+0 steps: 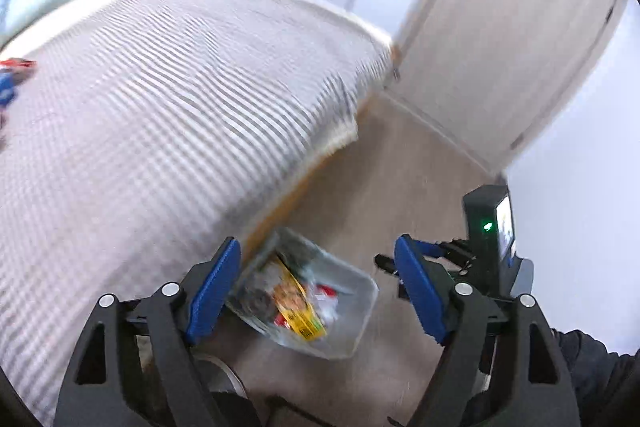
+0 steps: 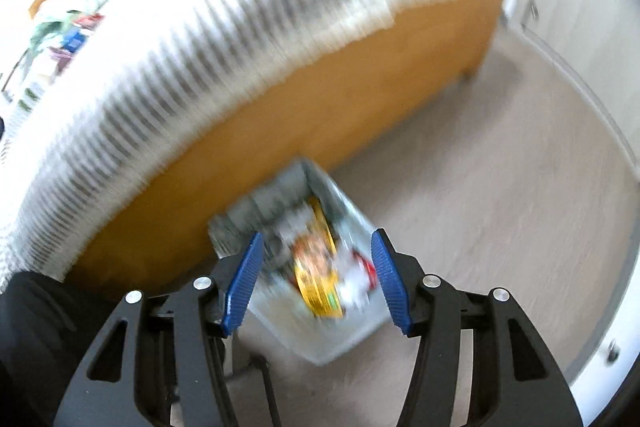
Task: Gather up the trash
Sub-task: 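Move both tools back over the trash on the bed, then grasp the red snack wrapper with the right tool while the left tool grasps the paper leaflet, then carry both items to the floor bin and open both tools over it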
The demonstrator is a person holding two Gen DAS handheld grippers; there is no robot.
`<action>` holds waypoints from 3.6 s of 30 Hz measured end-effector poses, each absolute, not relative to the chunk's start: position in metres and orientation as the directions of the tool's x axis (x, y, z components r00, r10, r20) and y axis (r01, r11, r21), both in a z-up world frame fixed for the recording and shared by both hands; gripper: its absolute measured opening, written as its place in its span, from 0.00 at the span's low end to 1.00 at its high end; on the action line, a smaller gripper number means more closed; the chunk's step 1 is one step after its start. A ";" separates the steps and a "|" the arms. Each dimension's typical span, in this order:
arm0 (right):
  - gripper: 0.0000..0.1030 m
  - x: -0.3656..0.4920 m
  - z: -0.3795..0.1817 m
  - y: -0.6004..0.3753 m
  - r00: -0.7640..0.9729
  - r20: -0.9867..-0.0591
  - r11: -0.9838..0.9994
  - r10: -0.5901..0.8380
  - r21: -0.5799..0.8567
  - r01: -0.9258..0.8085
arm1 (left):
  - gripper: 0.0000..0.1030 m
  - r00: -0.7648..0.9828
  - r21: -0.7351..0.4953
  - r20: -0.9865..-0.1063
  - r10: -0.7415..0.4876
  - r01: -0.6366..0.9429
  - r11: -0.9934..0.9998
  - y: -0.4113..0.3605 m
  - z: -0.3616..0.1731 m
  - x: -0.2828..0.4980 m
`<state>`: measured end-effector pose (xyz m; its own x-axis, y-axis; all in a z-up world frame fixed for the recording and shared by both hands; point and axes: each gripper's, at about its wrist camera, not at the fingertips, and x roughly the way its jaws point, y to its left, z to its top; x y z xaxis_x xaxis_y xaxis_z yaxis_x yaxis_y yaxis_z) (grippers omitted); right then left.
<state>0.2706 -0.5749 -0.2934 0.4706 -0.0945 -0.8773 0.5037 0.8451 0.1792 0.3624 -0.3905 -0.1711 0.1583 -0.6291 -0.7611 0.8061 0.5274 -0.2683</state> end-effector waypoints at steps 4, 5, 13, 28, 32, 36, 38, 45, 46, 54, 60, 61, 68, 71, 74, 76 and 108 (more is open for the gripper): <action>0.55 0.313 -0.241 -0.552 0.558 -0.824 0.896 -0.102 0.167 0.411 | 0.79 0.286 -0.235 -0.722 -0.629 0.754 0.613 -0.332 -0.144 0.393; 0.55 0.328 -0.228 -0.544 0.579 -0.810 0.909 -0.098 0.164 0.383 | 0.79 0.319 -0.228 -0.715 -0.622 0.734 0.639 -0.315 -0.139 0.404; 0.56 0.463 -0.165 -0.477 0.704 -0.707 0.969 0.064 0.213 0.126 | 0.79 0.547 -0.199 -0.670 -0.502 0.519 0.831 -0.183 -0.105 0.502; 0.56 0.760 -0.143 -0.371 0.767 -0.627 0.985 0.135 0.003 -0.170 | 0.79 0.681 -0.214 -0.626 -0.380 0.318 0.924 -0.021 -0.084 0.764; 0.56 0.831 -0.169 -0.356 0.747 -0.663 0.966 0.053 -0.156 -0.206 | 0.79 0.690 -0.200 -0.630 -0.356 0.299 0.933 -0.010 -0.085 0.842; 0.56 0.895 -0.199 -0.345 0.695 -0.719 0.928 0.007 -0.254 -0.272 | 0.79 0.617 -0.274 -0.707 -0.347 0.213 0.938 0.003 -0.103 0.929; 0.56 0.918 -0.208 -0.341 0.670 -0.743 0.910 0.012 -0.270 -0.316 | 0.79 0.564 -0.274 -0.762 -0.318 0.164 0.947 0.009 -0.115 0.964; 0.46 0.977 -0.233 -0.338 0.604 -0.797 0.865 0.010 -0.295 -0.405 | 0.79 0.399 -0.251 -0.876 -0.270 0.101 0.963 -0.003 -0.153 1.064; 0.43 0.984 -0.235 -0.338 0.594 -0.804 0.863 0.020 -0.286 -0.416 | 0.79 0.369 -0.257 -0.889 -0.272 0.089 0.962 -0.007 -0.159 1.078; 0.14 0.989 -0.228 -0.339 0.602 -0.793 0.884 0.091 -0.214 -0.416 | 0.78 0.193 -0.203 -0.963 -0.187 -0.064 0.977 -0.024 -0.221 1.159; 0.11 0.946 -0.206 -0.360 0.648 -0.757 0.930 0.086 -0.172 -0.324 | 0.25 0.240 -0.335 -0.924 -0.297 -0.138 0.932 -0.020 -0.231 1.153; 0.11 0.939 -0.204 -0.364 0.650 -0.756 0.935 0.080 -0.168 -0.311 | 0.19 0.241 -0.350 -0.919 -0.312 -0.135 0.927 -0.020 -0.229 1.149; 0.10 0.885 -0.187 -0.390 0.662 -0.749 0.955 0.023 -0.180 -0.236 | 0.01 0.365 -0.402 -0.866 -0.342 -0.099 0.910 -0.024 -0.177 1.088; 0.10 0.872 -0.179 -0.391 0.682 -0.731 0.958 0.015 -0.184 -0.219 | 0.00 0.471 -0.404 -0.815 -0.338 -0.043 0.914 -0.025 -0.121 1.057; 0.08 0.840 -0.160 -0.391 0.715 -0.699 0.963 0.015 -0.183 -0.199 | 0.00 0.553 -0.384 -0.765 -0.329 0.017 0.923 -0.027 -0.066 1.012; 0.08 0.818 -0.144 -0.395 0.733 -0.679 0.967 0.037 -0.160 -0.198 | 0.00 0.594 -0.353 -0.738 -0.319 0.062 0.933 -0.031 -0.024 0.974; 0.07 0.223 -0.229 -0.553 0.592 -0.805 0.975 -0.047 0.093 0.204 | 0.00 -0.084 -0.295 -0.865 -0.495 0.882 0.367 -0.408 -0.164 0.298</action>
<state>0.2229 -0.5525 -0.2286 0.5920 -0.0469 -0.8046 0.2037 0.9746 0.0930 0.2981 -0.4082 -0.1636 -0.0836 -0.4950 -0.8648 0.8819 0.3673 -0.2954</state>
